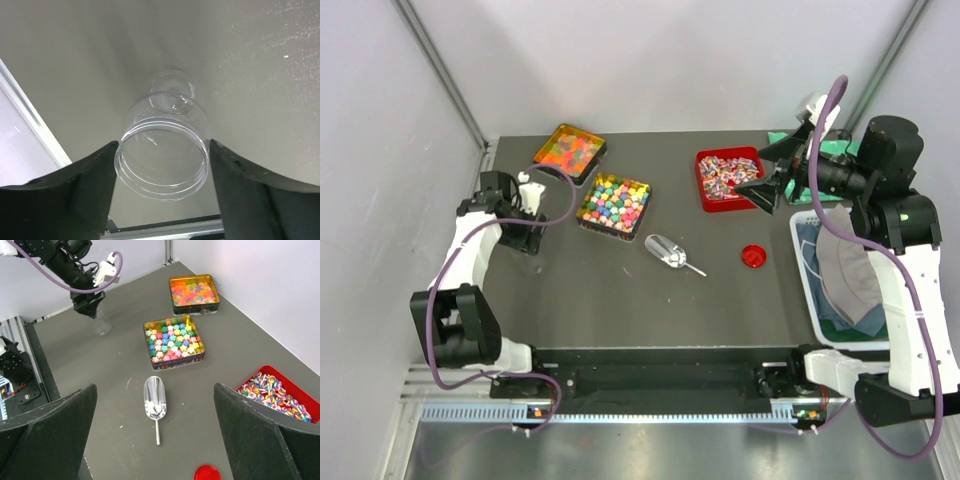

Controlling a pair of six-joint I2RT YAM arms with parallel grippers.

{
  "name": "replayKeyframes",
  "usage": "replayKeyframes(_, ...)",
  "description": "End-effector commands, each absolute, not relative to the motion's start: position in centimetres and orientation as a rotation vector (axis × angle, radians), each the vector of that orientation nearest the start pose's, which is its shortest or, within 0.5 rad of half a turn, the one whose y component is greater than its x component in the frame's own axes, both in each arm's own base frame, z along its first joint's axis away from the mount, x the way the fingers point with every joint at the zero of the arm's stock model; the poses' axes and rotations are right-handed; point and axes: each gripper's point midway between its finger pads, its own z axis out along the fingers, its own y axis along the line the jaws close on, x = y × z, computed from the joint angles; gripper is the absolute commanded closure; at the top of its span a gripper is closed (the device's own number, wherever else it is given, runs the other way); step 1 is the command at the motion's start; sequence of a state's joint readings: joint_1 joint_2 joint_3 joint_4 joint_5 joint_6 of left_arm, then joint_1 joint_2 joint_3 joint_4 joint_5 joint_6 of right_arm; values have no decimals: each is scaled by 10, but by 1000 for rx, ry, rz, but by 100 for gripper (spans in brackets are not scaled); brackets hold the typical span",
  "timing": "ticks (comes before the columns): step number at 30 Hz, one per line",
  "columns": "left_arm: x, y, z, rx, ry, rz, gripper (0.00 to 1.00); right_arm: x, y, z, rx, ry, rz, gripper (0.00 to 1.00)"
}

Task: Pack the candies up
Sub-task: Pick up the packing bottle from the center of the board.

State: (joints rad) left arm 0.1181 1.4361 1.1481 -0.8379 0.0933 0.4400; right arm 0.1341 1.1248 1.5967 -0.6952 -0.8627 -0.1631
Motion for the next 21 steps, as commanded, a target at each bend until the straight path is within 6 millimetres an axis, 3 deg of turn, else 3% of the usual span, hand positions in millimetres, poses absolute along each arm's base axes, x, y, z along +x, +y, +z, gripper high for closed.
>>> replayKeyframes(1,314,38,126,453,2607,49,28,256,163,444,-862,1506,734,1)
replayKeyframes(8,310,34,130,479,2608,14,38,255,163,445,-862,1502,731,1)
replayKeyframes(12,308,22,140,551,2573,-64,41,255,163,445,-862,1502,733,1)
replayKeyframes(21,309,-29,162,777,2455,-274,41,254,163,447,-859,1498,730,1)
